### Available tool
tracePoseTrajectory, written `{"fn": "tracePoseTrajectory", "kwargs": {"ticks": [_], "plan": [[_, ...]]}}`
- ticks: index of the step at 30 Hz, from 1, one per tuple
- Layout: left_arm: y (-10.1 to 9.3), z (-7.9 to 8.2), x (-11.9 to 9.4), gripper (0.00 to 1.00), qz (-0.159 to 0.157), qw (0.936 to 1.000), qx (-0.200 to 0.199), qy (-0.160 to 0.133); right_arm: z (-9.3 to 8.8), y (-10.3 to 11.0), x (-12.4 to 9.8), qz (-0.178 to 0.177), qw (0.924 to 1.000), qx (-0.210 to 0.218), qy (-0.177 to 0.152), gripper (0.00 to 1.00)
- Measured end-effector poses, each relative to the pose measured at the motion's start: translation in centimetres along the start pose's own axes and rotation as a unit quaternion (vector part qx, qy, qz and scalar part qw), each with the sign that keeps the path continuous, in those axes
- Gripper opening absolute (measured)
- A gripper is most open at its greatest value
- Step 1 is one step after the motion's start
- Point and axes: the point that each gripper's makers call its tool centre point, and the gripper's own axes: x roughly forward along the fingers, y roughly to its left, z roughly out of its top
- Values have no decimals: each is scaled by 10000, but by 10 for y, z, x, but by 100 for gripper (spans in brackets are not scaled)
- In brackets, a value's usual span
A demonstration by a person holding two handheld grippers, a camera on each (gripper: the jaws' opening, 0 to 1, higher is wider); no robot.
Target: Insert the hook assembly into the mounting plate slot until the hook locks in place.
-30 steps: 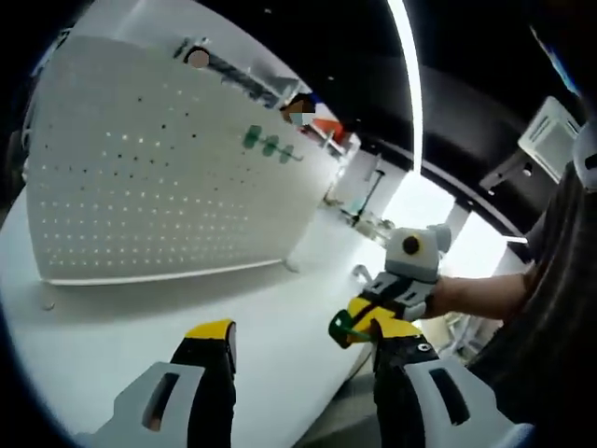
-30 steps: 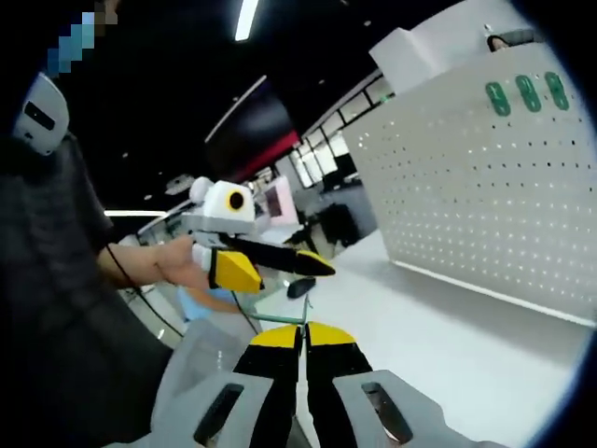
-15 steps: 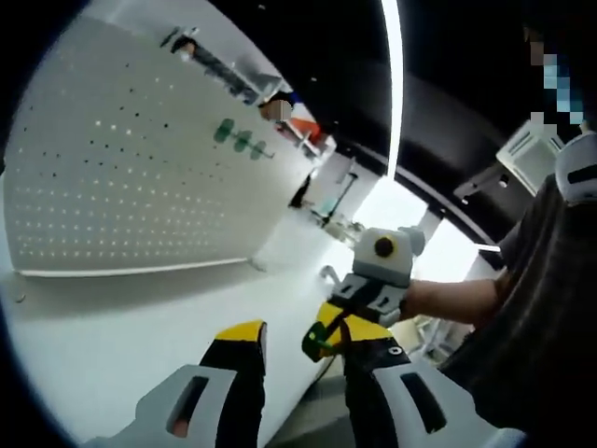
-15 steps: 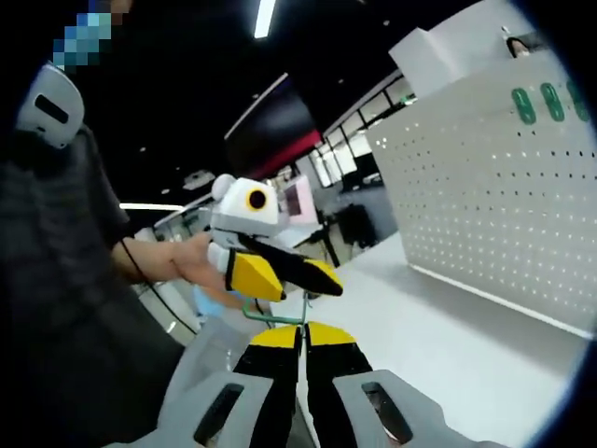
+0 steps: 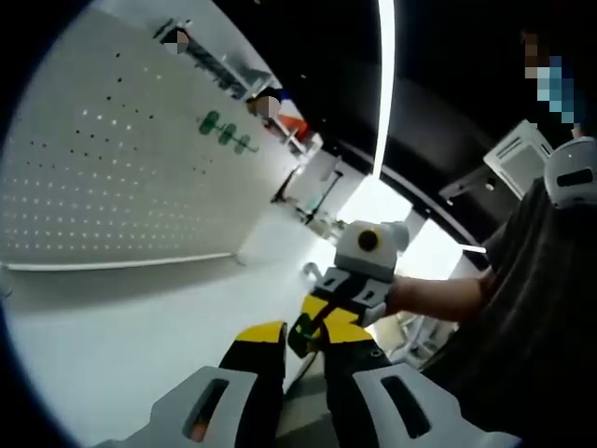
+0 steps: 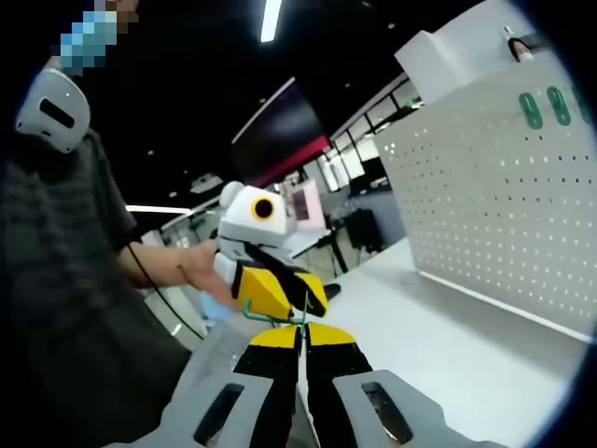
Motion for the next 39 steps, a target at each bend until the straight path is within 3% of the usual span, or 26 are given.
{"fn": "tracePoseTrajectory", "kwargs": {"ticks": [16, 33, 39], "plan": [[0, 1, 0, 10, -60, 10000, -31, -48, 1, 2, -1, 72, 10000, 18, -30, 0], [-3, 0, 0, 5, -142, 9997, 178, -44, -1, 4, -1, 207, 9994, 267, -64, 1], [-2, 1, -1, 3, -102, 9997, 225, -55, -1, 4, -1, 148, 9997, 180, -10, 4]]}}
